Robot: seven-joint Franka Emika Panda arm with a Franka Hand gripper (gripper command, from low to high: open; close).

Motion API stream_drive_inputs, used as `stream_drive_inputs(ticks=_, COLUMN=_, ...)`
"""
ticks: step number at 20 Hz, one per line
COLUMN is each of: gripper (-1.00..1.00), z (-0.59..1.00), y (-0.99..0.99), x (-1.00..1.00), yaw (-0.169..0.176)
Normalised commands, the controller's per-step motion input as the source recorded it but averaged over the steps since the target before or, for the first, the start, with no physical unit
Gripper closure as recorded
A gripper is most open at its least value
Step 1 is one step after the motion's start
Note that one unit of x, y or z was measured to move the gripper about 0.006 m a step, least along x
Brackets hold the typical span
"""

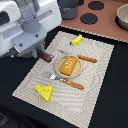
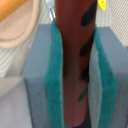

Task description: Interact with the objects in diverse but meaningful ways.

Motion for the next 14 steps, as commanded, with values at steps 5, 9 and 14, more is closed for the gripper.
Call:
stream_drive_inputs(ticks=5, gripper=1.0, z=0.06, y=-0.32, x=0.96, yaw=0.0)
stream_drive_inputs(ticks=9, gripper=1.0, z=0.0, y=-0.19, x=0.93, yaw=-0.005)
stream_drive_inputs(ticks=14, gripper=1.0, z=-0.04, y=-0.05, x=0.66, yaw=-0.007)
